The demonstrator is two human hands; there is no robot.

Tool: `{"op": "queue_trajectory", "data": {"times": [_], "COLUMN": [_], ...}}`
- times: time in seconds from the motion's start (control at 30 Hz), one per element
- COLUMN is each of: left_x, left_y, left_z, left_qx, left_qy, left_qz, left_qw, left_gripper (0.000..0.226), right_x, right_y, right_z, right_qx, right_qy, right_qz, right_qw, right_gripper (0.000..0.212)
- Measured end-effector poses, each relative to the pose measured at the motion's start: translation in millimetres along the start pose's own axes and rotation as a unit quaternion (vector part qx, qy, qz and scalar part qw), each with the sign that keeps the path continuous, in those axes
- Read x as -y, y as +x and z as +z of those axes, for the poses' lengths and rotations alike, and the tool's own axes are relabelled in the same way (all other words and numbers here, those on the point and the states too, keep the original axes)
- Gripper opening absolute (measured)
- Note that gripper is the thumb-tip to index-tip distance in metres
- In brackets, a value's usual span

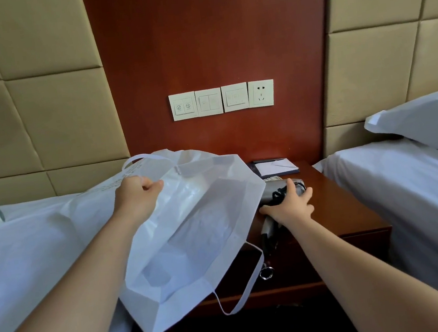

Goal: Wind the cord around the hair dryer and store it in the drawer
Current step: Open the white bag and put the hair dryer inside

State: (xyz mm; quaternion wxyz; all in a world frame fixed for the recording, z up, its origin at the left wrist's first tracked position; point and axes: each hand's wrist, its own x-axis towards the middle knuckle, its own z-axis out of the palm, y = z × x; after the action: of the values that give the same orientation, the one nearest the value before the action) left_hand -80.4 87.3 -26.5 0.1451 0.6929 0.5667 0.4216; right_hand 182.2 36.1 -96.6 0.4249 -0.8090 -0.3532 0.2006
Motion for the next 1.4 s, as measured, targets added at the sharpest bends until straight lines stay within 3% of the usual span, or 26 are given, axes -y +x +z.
{"op": "queue_trajectory", "data": {"times": [0.27, 0.4, 0.5, 0.7, 0.97, 1.1, 1.3, 1.4], "left_x": [7.2, 1.2, -8.0, -18.7, -37.4, -49.1, -62.8, -67.9], "left_y": [-2.7, -5.4, -5.7, -11.0, -25.1, -29.4, -42.7, -50.6], "left_z": [3.8, -1.6, -4.9, -2.6, 0.7, -1.7, -1.8, -3.1], "left_qx": [0.020, 0.008, 0.003, 0.012, 0.006, -0.021, -0.044, -0.037], "left_qy": [-0.018, -0.038, -0.045, -0.044, -0.069, -0.079, -0.088, -0.082], "left_qz": [-0.033, -0.033, -0.013, -0.006, -0.027, -0.027, -0.003, -0.007], "left_qw": [0.999, 0.999, 0.999, 0.999, 0.997, 0.996, 0.995, 0.996], "left_gripper": [0.035, 0.022, 0.027, 0.031, 0.026, 0.034, 0.028, 0.024], "right_x": [1.5, 4.4, 1.1, -16.1, -43.6, -47.5, -48.4, -36.1], "right_y": [15.9, 7.3, 7.1, 21.0, 13.1, -8.5, -65.4, -95.1], "right_z": [-4.1, 6.6, 5.2, -25.5, -31.7, -47.2, -85.5, -97.8], "right_qx": [0.069, 0.047, 0.053, 0.154, 0.108, 0.111, 0.149, 0.170], "right_qy": [-0.108, -0.214, -0.234, -0.076, 0.126, 0.320, 0.409, 0.404], "right_qz": [-0.015, -0.036, -0.068, -0.067, -0.065, -0.001, -0.080, -0.138], "right_qw": [0.992, 0.975, 0.968, 0.983, 0.984, 0.941, 0.897, 0.888], "right_gripper": [0.098, 0.089, 0.090, 0.096, 0.083, 0.077, 0.056, 0.055]}}
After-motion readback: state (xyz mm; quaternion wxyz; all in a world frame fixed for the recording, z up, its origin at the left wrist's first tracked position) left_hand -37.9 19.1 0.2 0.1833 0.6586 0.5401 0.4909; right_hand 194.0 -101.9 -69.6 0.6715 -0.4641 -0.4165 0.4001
